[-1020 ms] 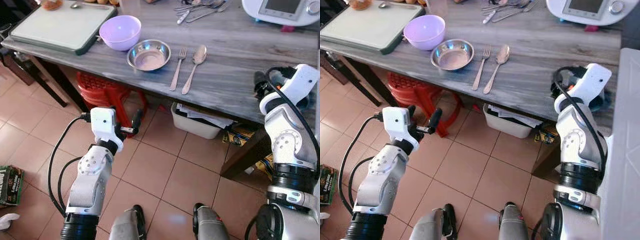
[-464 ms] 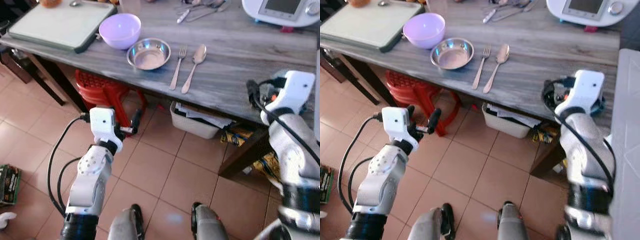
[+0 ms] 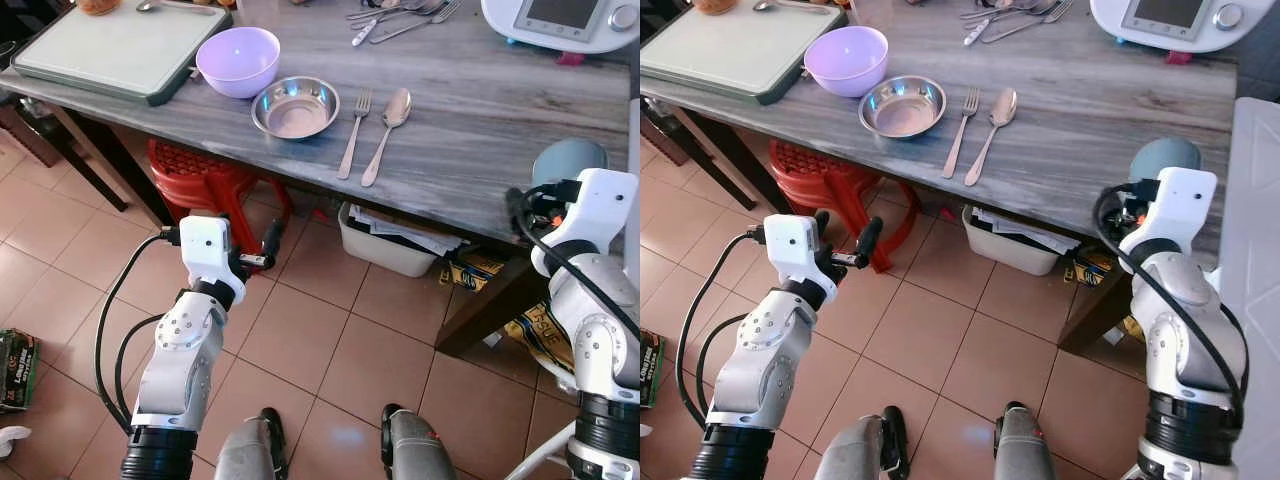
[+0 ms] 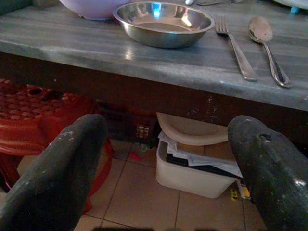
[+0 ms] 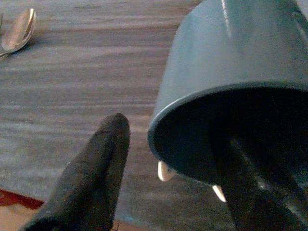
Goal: Setting the table
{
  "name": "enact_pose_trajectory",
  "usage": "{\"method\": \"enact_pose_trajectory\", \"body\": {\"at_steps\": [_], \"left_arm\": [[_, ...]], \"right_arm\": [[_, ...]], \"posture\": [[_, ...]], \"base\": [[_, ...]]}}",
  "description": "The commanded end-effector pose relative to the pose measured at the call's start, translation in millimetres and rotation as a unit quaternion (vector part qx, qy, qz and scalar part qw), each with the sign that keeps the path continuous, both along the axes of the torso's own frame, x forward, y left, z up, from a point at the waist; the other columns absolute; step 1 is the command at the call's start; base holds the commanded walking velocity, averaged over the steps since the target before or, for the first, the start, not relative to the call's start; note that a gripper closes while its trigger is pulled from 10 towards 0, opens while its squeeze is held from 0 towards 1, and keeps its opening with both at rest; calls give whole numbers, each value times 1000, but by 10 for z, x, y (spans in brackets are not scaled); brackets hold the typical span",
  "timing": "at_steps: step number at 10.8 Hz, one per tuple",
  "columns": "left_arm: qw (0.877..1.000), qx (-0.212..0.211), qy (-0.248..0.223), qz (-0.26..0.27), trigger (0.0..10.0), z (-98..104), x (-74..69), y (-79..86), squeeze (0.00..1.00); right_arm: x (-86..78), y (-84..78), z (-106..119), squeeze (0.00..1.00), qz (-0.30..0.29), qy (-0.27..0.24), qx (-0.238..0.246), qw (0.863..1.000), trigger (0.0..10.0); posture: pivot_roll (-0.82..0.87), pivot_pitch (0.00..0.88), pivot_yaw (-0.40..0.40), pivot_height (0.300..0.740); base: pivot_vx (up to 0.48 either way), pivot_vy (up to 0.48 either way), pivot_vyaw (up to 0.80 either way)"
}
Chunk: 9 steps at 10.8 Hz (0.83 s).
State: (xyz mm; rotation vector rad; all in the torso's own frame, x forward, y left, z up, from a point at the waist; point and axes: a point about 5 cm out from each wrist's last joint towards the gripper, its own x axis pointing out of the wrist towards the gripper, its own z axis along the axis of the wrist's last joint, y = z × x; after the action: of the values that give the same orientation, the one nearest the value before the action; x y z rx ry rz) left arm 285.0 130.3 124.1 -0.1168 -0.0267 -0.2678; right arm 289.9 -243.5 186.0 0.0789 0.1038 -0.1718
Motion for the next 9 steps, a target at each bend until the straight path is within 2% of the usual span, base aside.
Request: {"method": "enact_pose_trajectory", "body": {"at_steps": [1, 5, 7, 9], "left_arm": [[1000, 7, 8, 9, 10000, -54, -24, 43, 0], [1000, 9, 7, 12, 10000, -47, -19, 53, 0], [1000, 10, 6, 13, 10000, -46, -17, 57, 0], [1000, 10, 5, 12, 10000, -44, -12, 59, 0]], "right_arm": [[5, -11, 54, 0, -7, -8, 12, 1000, 0], [125, -54, 132, 0, -35, -14, 65, 997, 0], [126, -81, 107, 0, -59, -7, 95, 994, 0], [143, -79, 148, 0, -61, -9, 106, 992, 0]], "posture": [[-98, 225, 69, 740], [-90, 223, 69, 740], [-90, 221, 69, 740], [-91, 217, 69, 740]], "base": [[0, 0, 0], [0, 0, 0], [0, 0, 0], [0, 0, 0]]}}
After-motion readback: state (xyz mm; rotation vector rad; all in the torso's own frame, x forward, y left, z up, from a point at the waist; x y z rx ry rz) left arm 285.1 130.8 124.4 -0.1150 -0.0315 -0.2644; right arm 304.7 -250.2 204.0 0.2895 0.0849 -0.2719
